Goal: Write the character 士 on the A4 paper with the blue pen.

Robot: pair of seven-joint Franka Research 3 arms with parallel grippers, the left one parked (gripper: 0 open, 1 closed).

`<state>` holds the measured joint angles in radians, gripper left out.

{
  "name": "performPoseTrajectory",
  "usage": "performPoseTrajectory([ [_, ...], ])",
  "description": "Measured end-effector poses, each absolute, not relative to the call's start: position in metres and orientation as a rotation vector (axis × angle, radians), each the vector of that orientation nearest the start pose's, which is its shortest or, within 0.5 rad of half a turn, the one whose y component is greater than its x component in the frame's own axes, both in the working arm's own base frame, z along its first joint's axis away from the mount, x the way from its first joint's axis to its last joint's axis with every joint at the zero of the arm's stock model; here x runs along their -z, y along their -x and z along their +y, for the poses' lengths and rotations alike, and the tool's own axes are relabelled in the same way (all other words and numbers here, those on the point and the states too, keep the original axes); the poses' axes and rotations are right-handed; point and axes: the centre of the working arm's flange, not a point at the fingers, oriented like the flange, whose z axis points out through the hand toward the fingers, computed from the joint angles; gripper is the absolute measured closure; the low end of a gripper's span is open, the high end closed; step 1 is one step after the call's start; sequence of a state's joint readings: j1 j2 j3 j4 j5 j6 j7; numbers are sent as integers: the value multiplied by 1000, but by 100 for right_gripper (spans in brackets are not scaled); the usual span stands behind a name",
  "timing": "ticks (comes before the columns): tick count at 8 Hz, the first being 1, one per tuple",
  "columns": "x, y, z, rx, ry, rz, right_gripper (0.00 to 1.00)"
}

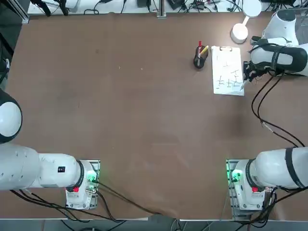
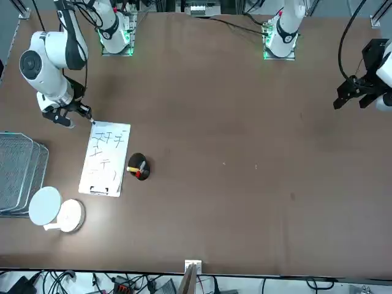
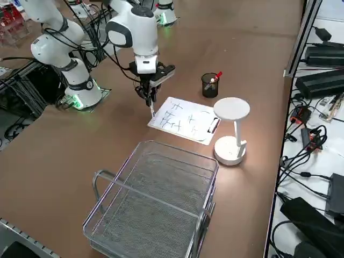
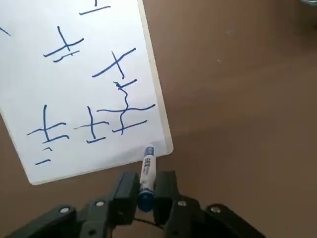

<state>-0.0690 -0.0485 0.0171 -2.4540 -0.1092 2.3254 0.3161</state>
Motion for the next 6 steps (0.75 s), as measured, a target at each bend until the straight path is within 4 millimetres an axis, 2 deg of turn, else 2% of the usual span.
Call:
performPoseTrajectory([
  [6, -308, -463, -31, -118, 3200, 472, 79],
])
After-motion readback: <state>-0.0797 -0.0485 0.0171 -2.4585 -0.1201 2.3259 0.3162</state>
